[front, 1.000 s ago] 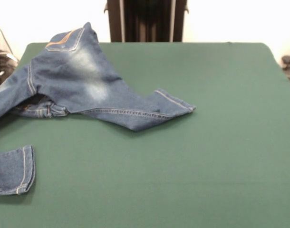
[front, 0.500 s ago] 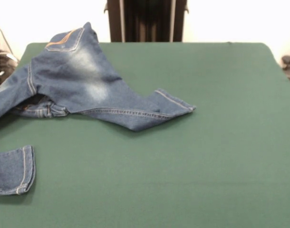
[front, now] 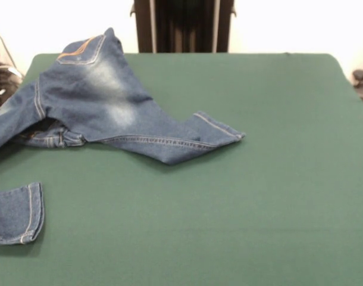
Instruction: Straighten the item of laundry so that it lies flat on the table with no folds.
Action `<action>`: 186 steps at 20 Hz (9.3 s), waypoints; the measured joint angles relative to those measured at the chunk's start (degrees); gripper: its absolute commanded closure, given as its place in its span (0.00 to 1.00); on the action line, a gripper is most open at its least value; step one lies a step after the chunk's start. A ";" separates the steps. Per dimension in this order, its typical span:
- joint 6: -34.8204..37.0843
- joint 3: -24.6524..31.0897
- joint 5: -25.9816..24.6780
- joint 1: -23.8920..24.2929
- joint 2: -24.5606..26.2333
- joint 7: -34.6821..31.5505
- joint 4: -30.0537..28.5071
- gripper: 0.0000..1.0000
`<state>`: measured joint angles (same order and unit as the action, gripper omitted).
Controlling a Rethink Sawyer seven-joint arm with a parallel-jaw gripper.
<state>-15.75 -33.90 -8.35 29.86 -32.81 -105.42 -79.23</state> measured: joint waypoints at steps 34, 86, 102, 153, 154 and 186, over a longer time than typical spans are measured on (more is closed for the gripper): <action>-7.04 -15.80 48.35 -17.30 16.87 -0.02 -17.77 0.00; -33.89 -10.72 122.35 -34.47 22.21 7.94 -24.71 0.00; -25.60 3.19 116.18 -22.92 7.62 8.93 -29.71 0.00; -50.00 25.27 129.81 -17.29 -3.65 8.92 -32.37 0.00; -50.00 25.25 128.55 -17.12 -3.80 8.96 -32.57 0.00; -8.27 13.69 -2.15 26.78 -2.77 9.51 -10.14 0.00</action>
<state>-24.03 -20.21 -10.51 56.64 -35.58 -95.91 -89.37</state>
